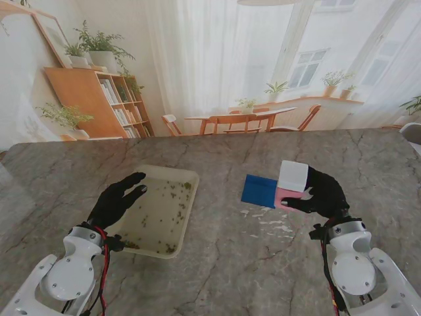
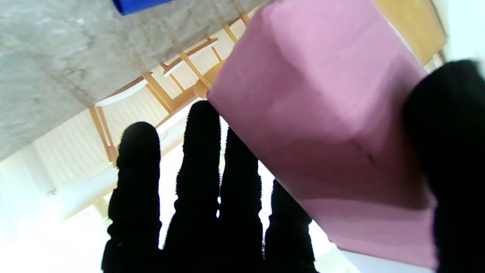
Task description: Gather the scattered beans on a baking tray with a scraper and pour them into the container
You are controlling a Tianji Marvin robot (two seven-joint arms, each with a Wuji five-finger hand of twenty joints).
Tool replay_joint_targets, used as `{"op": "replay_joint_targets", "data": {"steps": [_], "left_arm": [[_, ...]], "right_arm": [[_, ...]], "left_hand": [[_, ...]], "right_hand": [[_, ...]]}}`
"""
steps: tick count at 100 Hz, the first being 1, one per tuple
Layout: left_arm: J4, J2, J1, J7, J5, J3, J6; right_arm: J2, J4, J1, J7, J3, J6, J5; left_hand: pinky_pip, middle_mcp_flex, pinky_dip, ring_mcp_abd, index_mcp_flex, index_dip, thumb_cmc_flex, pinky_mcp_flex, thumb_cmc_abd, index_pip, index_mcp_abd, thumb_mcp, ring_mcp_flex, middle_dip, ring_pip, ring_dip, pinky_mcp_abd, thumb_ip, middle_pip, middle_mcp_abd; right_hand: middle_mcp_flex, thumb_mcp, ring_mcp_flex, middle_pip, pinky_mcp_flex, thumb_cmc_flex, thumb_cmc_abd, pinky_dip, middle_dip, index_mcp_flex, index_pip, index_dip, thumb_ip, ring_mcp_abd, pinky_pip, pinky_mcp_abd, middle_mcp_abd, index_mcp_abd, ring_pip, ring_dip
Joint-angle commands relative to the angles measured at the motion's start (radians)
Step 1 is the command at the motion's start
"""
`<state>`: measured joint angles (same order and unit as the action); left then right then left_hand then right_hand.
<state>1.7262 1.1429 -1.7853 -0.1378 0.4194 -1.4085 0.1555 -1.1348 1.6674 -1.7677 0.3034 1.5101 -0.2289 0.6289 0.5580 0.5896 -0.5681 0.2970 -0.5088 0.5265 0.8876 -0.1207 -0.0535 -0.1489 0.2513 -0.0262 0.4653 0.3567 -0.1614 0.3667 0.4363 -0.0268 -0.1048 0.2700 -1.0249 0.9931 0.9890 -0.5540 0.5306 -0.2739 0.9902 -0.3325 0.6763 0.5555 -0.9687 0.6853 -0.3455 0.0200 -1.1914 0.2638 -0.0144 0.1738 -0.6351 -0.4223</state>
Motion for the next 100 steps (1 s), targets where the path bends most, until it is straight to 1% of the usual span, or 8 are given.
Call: {"op": "replay_joint_targets", "data": {"steps": [1, 10, 29, 47, 67, 74, 85, 100], "left_arm": [[0.013, 0.006, -0.015, -0.016, 0.004, -0.001, 0.009], [0.020, 0.008, -0.024, -0.031, 0.013, -0.005, 0.014], [0.034, 0.011, -0.037, -0.060, 0.044, -0.007, 0.014], [0.055, 0.014, -0.055, -0.120, 0.125, -0.003, 0.006], [0.069, 0.017, -0.053, -0.210, 0.231, 0.023, 0.007], [0.066, 0.016, -0.040, -0.230, 0.260, 0.037, 0.013], [0.057, 0.011, -0.006, -0.216, 0.270, 0.062, 0.027], [0.033, 0.002, 0.068, -0.141, 0.244, 0.108, 0.049]], "right_arm": [[-0.017, 0.024, 0.012, -0.007, -0.035, 0.006, 0.000], [-0.018, 0.028, 0.033, 0.009, -0.083, 0.029, 0.018], [-0.029, -0.012, 0.105, 0.061, -0.224, 0.099, 0.016], [-0.040, -0.058, 0.172, 0.112, -0.347, 0.136, 0.038], [-0.037, -0.091, 0.227, 0.120, -0.425, 0.123, 0.081], [-0.030, -0.105, 0.241, 0.119, -0.440, 0.117, 0.118], [-0.016, -0.132, 0.265, 0.104, -0.458, 0.103, 0.169], [-0.006, -0.171, 0.299, 0.092, -0.481, 0.094, 0.206]], "left_hand": [[0.015, 0.005, -0.014, -0.023, -0.015, 0.013, 0.013, -0.003, 0.000, -0.010, -0.012, -0.013, 0.012, 0.017, -0.010, 0.006, -0.015, -0.011, 0.000, -0.030], [0.015, 0.005, -0.014, -0.023, -0.016, 0.013, 0.015, -0.002, -0.001, -0.010, -0.011, -0.013, 0.011, 0.017, -0.010, 0.006, -0.014, -0.011, 0.000, -0.028], [0.016, 0.000, -0.014, -0.022, -0.008, 0.011, 0.019, -0.001, 0.000, -0.007, -0.005, -0.013, 0.007, 0.017, -0.009, 0.006, -0.015, -0.010, 0.002, -0.026], [0.024, -0.020, -0.017, -0.029, 0.020, 0.007, 0.023, -0.002, 0.010, 0.005, 0.014, -0.013, -0.006, 0.016, -0.007, 0.006, -0.027, -0.008, 0.006, -0.030], [0.030, -0.103, -0.014, -0.052, 0.093, -0.006, 0.005, 0.019, 0.022, 0.033, 0.051, -0.015, -0.061, 0.008, 0.010, -0.002, -0.056, -0.004, 0.026, -0.038], [0.013, -0.142, 0.003, -0.059, 0.148, -0.020, -0.012, 0.036, 0.031, 0.054, 0.075, -0.010, -0.096, 0.002, 0.020, -0.011, -0.069, -0.001, 0.028, -0.039], [-0.011, -0.188, 0.018, -0.058, 0.199, -0.033, -0.029, 0.063, 0.048, 0.073, 0.107, -0.013, -0.137, -0.007, 0.035, -0.022, -0.077, 0.000, 0.041, -0.030], [-0.060, -0.238, 0.044, -0.051, 0.246, -0.056, -0.048, 0.088, 0.077, 0.090, 0.142, -0.008, -0.188, -0.022, 0.047, -0.039, -0.083, 0.005, 0.049, -0.012]], "right_hand": [[-0.166, 0.315, 0.043, -0.176, 0.023, -0.208, -0.114, -0.021, 0.097, 0.103, -0.297, 0.107, 0.112, -0.047, -0.034, -0.018, -0.087, 0.258, -0.043, -0.030], [-0.189, 0.320, 0.065, -0.192, 0.045, -0.199, -0.105, -0.023, 0.102, 0.108, -0.292, 0.101, 0.111, -0.060, -0.043, -0.023, -0.100, 0.263, -0.059, -0.037], [-0.196, 0.311, 0.070, -0.207, 0.050, -0.200, -0.110, -0.023, 0.107, 0.108, -0.290, 0.092, 0.116, -0.063, -0.050, -0.024, -0.099, 0.258, -0.076, -0.045], [-0.198, 0.309, 0.070, -0.238, 0.049, -0.200, -0.114, -0.020, 0.120, 0.102, -0.297, 0.083, 0.123, -0.066, -0.054, -0.023, -0.099, 0.257, -0.095, -0.053], [-0.180, 0.302, 0.051, -0.313, 0.033, -0.203, -0.126, -0.015, 0.133, 0.091, -0.305, 0.082, 0.129, -0.068, -0.054, -0.022, -0.095, 0.245, -0.146, -0.075], [-0.178, 0.299, 0.050, -0.322, 0.034, -0.200, -0.130, -0.016, 0.130, 0.087, -0.305, 0.080, 0.129, -0.072, -0.058, -0.025, -0.098, 0.246, -0.154, -0.077], [-0.173, 0.291, 0.046, -0.327, 0.034, -0.196, -0.138, -0.016, 0.125, 0.083, -0.304, 0.073, 0.130, -0.074, -0.059, -0.027, -0.101, 0.245, -0.159, -0.078], [-0.165, 0.272, 0.042, -0.341, 0.033, -0.196, -0.147, -0.017, 0.103, 0.074, -0.314, 0.045, 0.138, -0.078, -0.061, -0.033, -0.104, 0.250, -0.169, -0.074]]}}
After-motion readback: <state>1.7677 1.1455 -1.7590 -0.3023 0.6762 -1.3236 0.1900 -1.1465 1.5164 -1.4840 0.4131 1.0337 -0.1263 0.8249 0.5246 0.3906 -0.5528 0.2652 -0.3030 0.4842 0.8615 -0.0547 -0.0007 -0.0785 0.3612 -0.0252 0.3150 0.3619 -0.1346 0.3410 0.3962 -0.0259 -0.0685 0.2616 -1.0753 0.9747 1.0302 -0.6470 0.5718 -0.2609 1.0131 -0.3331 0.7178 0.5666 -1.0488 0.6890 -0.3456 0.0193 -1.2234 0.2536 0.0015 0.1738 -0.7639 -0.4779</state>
